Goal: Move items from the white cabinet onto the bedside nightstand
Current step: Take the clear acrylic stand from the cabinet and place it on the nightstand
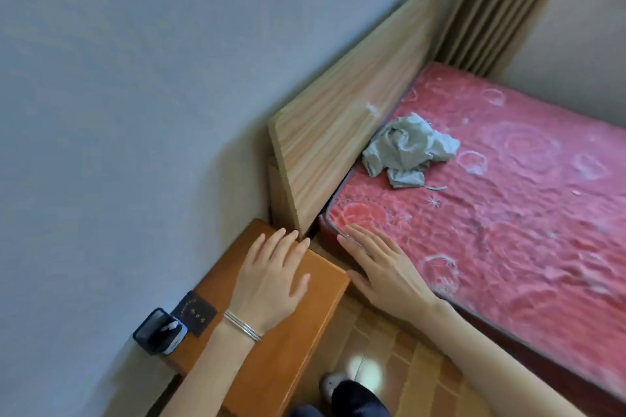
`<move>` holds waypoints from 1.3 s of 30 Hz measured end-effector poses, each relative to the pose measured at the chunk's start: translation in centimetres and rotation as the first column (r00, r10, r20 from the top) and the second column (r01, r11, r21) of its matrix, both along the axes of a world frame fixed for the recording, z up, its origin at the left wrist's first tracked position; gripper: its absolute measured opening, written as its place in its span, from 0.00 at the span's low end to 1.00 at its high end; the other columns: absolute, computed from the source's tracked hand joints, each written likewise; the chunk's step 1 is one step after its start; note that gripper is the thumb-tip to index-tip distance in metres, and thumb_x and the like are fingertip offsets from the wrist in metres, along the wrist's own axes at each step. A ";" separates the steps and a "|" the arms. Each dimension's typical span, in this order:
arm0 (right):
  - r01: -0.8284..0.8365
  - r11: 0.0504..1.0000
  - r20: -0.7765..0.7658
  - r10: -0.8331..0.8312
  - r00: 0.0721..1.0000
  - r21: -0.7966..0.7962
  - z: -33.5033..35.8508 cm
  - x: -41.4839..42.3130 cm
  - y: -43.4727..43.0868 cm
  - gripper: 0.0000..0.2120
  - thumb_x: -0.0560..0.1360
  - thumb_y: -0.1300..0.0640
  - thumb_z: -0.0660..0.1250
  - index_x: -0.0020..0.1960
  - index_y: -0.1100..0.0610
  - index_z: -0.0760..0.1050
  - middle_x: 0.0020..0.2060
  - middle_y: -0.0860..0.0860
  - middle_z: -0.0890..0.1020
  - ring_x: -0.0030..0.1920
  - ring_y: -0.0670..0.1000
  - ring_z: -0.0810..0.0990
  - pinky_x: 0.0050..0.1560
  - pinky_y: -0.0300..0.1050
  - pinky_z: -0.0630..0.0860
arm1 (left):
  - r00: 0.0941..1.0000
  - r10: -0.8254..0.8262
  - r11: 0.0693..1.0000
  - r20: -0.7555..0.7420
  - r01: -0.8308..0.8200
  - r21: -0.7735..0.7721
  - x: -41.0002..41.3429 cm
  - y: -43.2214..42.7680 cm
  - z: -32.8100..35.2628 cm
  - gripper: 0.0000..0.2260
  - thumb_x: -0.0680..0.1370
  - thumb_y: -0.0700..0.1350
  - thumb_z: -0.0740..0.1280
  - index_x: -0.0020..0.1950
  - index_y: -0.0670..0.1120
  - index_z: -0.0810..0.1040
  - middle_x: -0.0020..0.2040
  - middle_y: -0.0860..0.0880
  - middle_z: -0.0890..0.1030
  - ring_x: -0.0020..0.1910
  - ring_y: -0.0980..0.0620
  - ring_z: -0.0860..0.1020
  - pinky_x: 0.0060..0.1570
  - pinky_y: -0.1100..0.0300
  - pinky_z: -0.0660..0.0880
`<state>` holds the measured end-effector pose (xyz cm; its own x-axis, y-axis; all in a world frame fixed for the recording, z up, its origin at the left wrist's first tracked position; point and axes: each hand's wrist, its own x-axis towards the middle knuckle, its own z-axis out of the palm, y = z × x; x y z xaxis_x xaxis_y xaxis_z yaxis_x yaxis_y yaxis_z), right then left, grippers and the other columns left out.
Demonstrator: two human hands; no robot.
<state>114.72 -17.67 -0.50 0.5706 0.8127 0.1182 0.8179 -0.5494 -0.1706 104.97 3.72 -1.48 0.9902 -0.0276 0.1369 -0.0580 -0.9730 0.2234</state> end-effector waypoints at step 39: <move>0.847 -0.522 0.156 -0.849 -0.505 -0.103 8.3 -81.2 -26.5 0.26 0.77 0.45 0.51 0.74 0.51 0.59 0.71 0.51 0.66 0.72 0.50 0.62 0.71 0.51 0.57 | -0.536 -0.826 -0.519 0.177 0.844 0.133 -46.6 -50.9 8.5 0.23 0.76 0.57 0.57 0.68 0.49 0.72 0.64 0.48 0.76 0.65 0.47 0.73 0.65 0.48 0.66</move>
<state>33.52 -44.18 7.79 0.4201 -0.8994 0.1208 -0.9068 -0.4213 0.0165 58.38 -47.19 7.05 -0.5562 -0.7729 0.3052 -0.7944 0.6024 0.0779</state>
